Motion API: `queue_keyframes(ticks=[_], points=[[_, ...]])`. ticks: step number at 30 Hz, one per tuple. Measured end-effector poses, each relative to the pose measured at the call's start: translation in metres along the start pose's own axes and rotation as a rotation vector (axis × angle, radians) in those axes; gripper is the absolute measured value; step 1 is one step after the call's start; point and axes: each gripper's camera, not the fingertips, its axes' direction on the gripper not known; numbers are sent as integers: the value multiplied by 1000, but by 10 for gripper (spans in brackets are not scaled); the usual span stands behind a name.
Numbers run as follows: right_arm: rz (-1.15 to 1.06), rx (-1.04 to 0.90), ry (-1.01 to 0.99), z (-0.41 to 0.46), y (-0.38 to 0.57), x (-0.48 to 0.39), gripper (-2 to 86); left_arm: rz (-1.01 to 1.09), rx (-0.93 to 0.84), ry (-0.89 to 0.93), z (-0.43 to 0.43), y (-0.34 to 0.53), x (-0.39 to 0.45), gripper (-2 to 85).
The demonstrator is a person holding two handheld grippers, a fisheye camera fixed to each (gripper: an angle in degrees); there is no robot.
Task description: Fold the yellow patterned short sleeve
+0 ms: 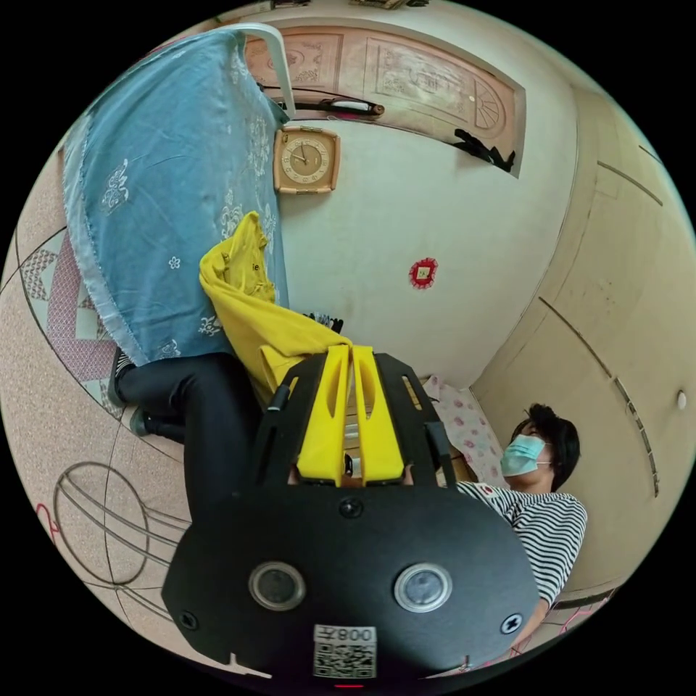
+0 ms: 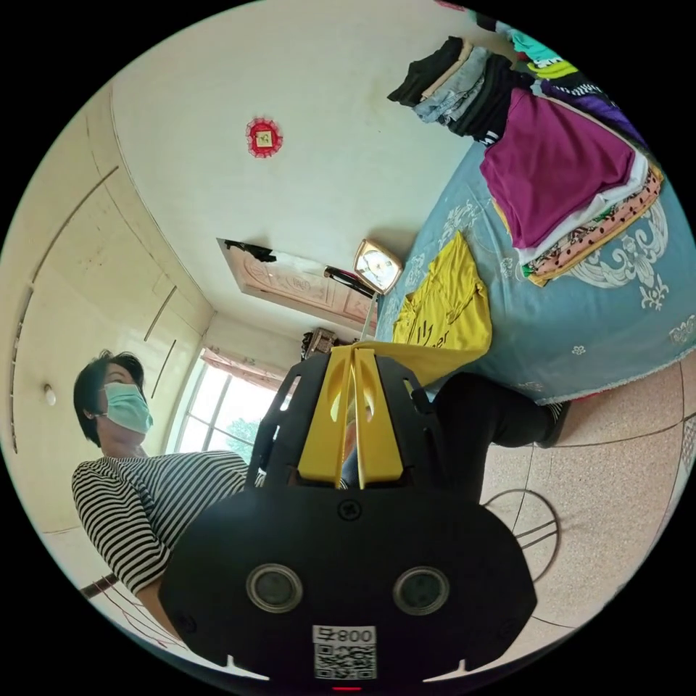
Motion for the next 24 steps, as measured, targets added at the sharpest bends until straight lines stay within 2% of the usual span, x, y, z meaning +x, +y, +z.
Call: queue_keyframes(ticks=[11,16,24], points=[[-13,-39,43,67,-108,91,2,59,-36,-44,108,-129,32,7],[-16,-96,121,117,-171,142,2,69,-48,-88,169,-200,32,8],[68,-193,253,212,-264,278,3,13,-47,-208,268,-310,-1,10]])
